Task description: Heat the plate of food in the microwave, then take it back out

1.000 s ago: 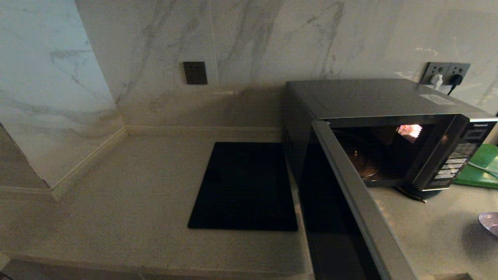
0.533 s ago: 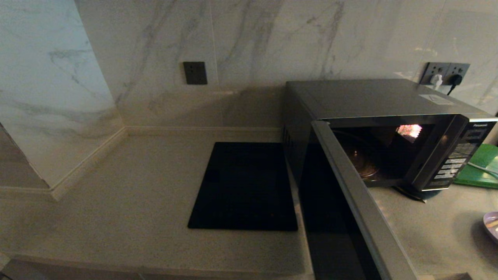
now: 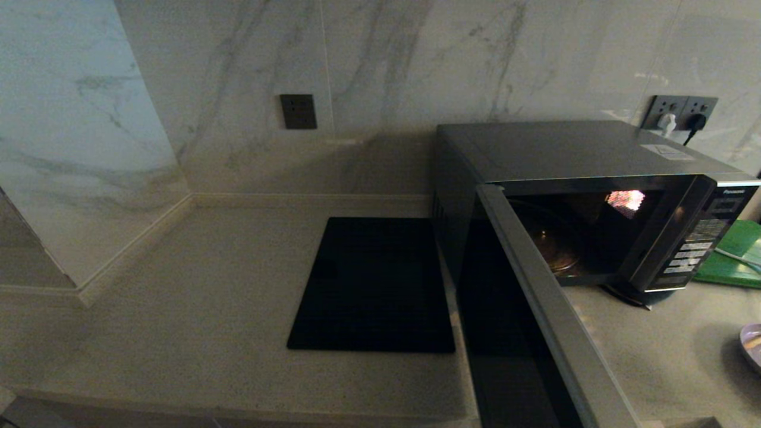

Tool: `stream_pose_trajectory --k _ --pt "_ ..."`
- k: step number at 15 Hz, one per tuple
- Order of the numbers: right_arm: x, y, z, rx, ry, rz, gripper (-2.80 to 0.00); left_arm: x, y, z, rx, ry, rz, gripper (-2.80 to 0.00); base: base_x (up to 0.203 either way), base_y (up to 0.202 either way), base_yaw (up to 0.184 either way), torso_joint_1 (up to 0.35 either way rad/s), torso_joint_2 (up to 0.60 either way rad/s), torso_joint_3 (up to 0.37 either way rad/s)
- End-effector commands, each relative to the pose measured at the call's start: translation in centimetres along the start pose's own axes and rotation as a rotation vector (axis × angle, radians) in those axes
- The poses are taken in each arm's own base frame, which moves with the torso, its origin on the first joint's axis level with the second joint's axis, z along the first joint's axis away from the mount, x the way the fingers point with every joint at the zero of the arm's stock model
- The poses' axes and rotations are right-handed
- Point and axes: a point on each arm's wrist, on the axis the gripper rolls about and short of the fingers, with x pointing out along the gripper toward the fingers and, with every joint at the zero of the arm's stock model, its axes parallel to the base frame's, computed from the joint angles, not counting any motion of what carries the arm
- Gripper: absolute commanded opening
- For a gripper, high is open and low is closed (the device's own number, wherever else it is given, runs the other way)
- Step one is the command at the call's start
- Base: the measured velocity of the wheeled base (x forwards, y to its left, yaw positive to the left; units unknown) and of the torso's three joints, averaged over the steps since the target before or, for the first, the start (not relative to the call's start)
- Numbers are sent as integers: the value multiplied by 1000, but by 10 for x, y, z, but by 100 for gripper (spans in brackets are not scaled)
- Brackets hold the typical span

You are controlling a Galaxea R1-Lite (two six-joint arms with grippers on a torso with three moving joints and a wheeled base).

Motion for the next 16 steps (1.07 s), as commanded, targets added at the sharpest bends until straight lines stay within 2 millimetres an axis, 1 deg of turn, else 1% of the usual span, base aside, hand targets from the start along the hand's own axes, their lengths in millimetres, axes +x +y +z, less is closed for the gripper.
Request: stream_pose_trajectory --k 1,5,7,8,9,11,14,16 --pt "-1 -1 0 4 0 -2 0 0 0 0 -1 1 1 -280 0 0 0 0 0 0" --pt "-9 -6 6 12 -12 10 0 0 0 0 -1 -1 2 -280 0 0 0 0 0 0" --pt "-21 -10 9 18 -26 33 0 0 0 0 -1 1 1 -280 0 0 0 0 0 0" --pt "-30 -12 11 17 -34 53 0 0 0 0 -1 0 0 -280 0 0 0 0 0 0" --pt "-42 -16 12 18 -41 86 0 0 0 0 -1 1 1 -280 0 0 0 0 0 0" --pt "-78 -28 18 27 -66 179 0 0 0 0 -1 1 1 -280 0 0 0 0 0 0" --pt "-144 -57 25 13 -150 361 0 0 0 0 -1 1 1 -280 0 0 0 0 0 0" --pt "-185 -76 22 -44 -229 472 0 0 0 0 -1 1 1 -280 0 0 0 0 0 0"
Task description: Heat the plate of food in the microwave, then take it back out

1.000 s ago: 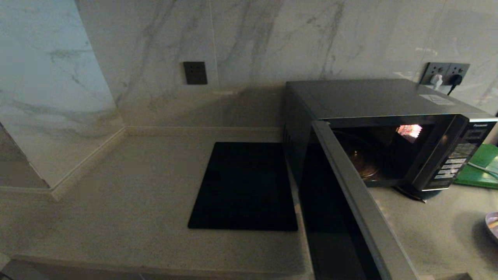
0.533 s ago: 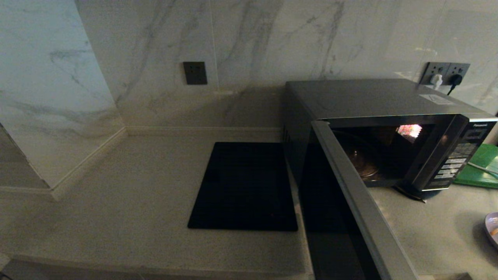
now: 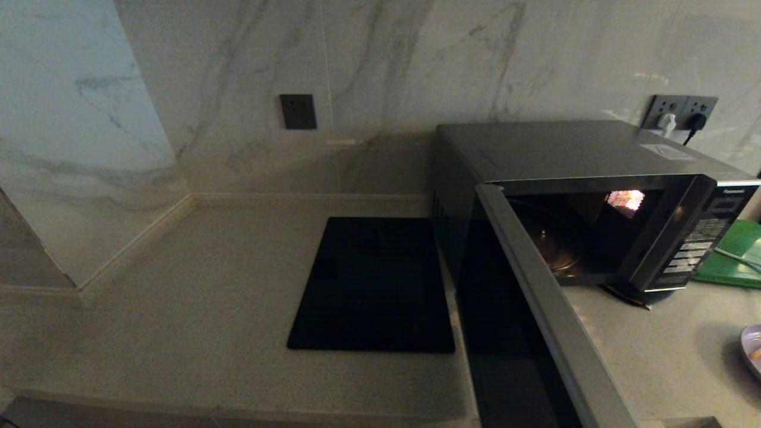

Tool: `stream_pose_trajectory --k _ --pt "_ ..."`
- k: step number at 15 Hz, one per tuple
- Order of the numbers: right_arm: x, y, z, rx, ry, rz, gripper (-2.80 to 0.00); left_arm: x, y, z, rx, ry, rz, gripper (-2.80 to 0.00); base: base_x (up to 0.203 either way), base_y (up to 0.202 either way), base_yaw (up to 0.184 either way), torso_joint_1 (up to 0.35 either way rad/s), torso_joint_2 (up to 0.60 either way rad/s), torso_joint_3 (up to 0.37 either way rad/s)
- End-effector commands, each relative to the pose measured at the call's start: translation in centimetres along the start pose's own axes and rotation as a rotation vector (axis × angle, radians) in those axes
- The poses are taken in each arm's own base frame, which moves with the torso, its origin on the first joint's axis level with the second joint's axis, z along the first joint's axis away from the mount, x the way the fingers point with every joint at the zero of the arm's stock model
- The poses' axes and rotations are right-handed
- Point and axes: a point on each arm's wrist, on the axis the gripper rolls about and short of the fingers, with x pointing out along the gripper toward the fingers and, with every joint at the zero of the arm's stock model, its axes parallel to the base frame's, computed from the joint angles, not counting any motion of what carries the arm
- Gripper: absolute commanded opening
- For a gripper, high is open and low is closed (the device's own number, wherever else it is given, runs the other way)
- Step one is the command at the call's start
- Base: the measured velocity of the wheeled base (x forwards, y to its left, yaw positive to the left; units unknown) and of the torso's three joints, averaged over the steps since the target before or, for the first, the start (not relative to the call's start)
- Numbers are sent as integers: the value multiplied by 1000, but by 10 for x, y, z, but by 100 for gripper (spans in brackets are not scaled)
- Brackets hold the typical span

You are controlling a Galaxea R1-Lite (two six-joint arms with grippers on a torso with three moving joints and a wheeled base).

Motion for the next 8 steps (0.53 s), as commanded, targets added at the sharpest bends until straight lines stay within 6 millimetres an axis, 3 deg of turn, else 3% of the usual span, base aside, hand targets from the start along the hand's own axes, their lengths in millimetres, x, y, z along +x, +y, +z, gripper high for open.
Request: stream_pose_trajectory --k 1,5,8 --pt "-77 -8 0 -67 -130 185 -280 0 0 0 -1 0 1 -280 0 0 0 0 0 0" --pt "-131 -28 -33 -291 -169 351 -280 0 0 0 -1 0 1 -280 0 0 0 0 0 0" --pt "-156 -35 -55 -389 -143 491 -280 0 0 0 -1 1 1 -280 0 0 0 0 0 0"
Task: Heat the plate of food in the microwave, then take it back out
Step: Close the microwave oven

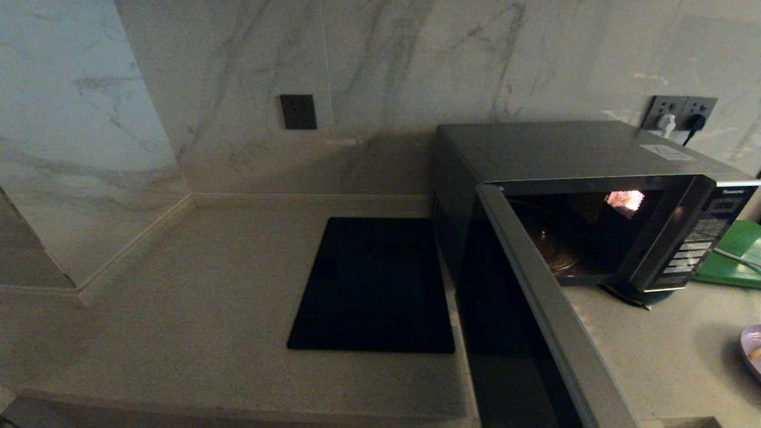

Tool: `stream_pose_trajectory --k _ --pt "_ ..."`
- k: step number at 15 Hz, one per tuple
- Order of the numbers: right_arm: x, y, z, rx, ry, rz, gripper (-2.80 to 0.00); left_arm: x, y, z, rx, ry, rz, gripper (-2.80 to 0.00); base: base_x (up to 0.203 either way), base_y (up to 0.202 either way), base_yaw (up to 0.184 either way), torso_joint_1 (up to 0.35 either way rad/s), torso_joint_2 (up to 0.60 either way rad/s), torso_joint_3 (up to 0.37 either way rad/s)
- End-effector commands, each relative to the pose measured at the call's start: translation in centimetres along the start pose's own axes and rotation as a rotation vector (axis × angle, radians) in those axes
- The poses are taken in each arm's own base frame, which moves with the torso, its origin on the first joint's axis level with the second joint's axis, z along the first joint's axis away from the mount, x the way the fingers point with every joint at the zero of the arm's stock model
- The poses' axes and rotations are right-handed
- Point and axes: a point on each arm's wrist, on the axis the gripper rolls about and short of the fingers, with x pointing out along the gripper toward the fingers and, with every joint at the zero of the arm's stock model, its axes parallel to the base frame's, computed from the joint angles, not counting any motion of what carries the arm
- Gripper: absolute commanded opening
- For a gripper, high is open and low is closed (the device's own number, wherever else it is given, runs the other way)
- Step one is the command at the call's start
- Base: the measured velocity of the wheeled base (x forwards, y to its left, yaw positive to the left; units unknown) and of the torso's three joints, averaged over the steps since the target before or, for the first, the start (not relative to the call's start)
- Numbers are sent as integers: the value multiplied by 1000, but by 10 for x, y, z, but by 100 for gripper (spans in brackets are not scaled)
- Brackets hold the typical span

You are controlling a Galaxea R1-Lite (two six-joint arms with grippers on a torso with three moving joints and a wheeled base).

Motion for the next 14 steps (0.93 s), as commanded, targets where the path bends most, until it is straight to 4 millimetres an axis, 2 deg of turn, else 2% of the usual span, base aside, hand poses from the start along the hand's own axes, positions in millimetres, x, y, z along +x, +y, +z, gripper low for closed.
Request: stream_pose_trajectory --k 1,5,10,14 --pt "-35 8 -15 -61 -13 159 -280 0 0 0 -1 1 1 -280 0 0 0 0 0 0" --pt "-67 20 -33 -210 3 360 -280 0 0 0 -1 1 1 -280 0 0 0 0 0 0" --pt "-98 36 -40 -444 -74 505 -280 0 0 0 -1 1 2 -280 0 0 0 0 0 0" --pt "-142 36 -32 -538 6 929 -280 0 0 0 -1 0 1 -280 0 0 0 0 0 0"
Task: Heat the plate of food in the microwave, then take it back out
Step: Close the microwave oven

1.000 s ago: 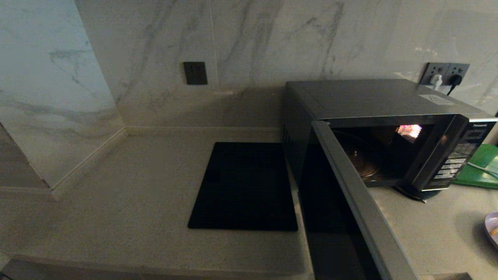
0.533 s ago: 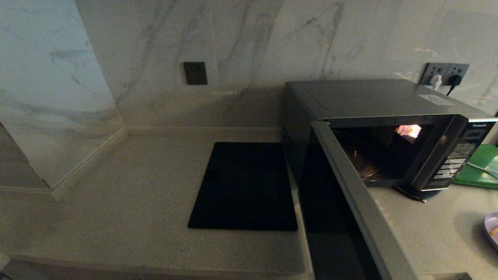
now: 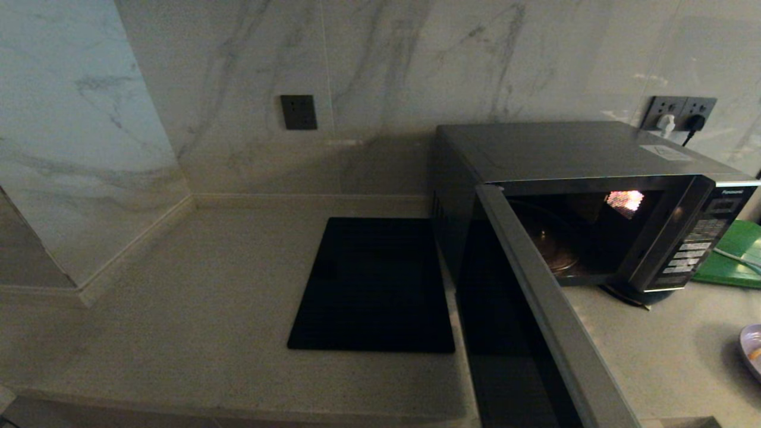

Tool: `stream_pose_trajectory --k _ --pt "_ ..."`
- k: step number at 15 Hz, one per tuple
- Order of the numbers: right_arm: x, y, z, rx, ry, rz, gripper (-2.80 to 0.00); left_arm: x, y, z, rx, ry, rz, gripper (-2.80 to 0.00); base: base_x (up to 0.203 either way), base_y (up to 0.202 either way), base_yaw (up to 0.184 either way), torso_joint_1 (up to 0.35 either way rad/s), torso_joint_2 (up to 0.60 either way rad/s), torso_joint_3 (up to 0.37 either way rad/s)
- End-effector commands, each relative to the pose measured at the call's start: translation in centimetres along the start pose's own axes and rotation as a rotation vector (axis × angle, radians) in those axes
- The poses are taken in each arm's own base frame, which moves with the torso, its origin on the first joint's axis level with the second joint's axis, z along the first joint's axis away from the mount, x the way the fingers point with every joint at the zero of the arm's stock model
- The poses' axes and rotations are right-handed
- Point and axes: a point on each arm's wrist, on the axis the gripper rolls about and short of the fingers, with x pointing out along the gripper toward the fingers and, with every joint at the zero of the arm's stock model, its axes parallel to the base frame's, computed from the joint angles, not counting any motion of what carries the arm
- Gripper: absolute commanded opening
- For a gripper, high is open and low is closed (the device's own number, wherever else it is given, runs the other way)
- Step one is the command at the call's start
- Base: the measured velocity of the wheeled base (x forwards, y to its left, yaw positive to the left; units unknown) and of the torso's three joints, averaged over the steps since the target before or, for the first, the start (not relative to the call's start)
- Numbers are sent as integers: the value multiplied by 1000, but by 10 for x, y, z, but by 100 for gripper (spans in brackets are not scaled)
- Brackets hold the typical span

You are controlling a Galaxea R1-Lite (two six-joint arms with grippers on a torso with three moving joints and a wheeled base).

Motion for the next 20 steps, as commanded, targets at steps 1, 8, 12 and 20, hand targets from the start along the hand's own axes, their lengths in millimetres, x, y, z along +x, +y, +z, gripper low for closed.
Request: stream_pose_trajectory --k 1,8,12,20 --pt "-19 10 8 -19 12 261 -280 0 0 0 -1 0 0 -280 0 0 0 0 0 0" --pt "-34 28 1 -215 274 576 -280 0 0 0 -1 0 0 -280 0 0 0 0 0 0" --pt "-32 47 -8 -359 331 680 -280 0 0 0 -1 0 1 -280 0 0 0 0 0 0" --pt "-26 121 -26 -596 328 697 -280 0 0 0 -1 1 0 -280 0 0 0 0 0 0"
